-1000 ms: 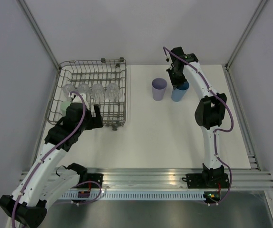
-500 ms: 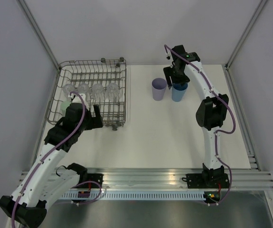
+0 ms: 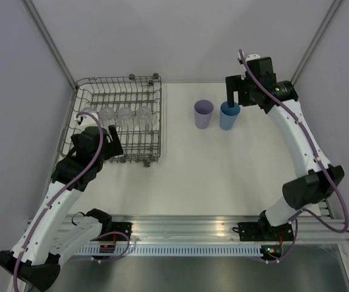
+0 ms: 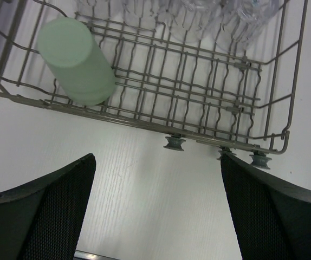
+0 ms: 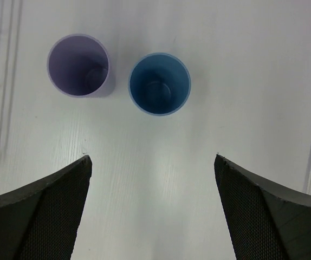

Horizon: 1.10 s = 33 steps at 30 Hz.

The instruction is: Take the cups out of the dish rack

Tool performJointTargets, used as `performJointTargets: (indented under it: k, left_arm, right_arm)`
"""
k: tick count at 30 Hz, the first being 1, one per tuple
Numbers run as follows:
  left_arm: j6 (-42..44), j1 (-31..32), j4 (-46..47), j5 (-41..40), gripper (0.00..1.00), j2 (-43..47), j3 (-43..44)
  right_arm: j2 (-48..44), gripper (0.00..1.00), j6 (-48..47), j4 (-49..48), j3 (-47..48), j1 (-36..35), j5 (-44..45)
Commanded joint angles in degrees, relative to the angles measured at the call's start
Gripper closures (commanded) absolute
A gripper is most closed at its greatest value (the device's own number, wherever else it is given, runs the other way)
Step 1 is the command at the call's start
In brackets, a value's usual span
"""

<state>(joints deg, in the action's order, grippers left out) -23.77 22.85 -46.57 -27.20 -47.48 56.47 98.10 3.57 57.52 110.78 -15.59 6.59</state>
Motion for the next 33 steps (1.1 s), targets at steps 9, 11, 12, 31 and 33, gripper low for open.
performJointTargets:
  k: [9, 11, 12, 31, 33]
  left_arm:
    - [-4.5, -8.9, -4.7, -7.6, 0.0, -8.8, 11.2]
    - [-3.0, -12.7, -3.6, -5.8, 0.0, -11.6, 12.5]
    - [-2.6, -13.5, -3.5, -5.0, 0.0, -12.5, 13.1]
    - [3.9, -30.2, -2.7, 10.0, 0.0, -37.2, 20.3]
    - [4.2, -31.3, -2.8, 10.2, 0.0, -38.1, 20.6]
  right_arm:
    - [-42.1, 0.02, 8.9, -39.3, -43.5, 0.1, -12.2]
    - [-45.1, 0.02, 11.5, -40.0, -45.1, 0.1, -15.5]
    - [-47.4, 0.02, 12.5, -40.1, -46.3, 0.0, -16.7]
    - [-61.6, 0.02, 20.2, -40.3, -57.1, -3.6, -26.3]
    - [-61.7, 0.02, 20.6, -40.8, -57.5, -4.4, -27.0]
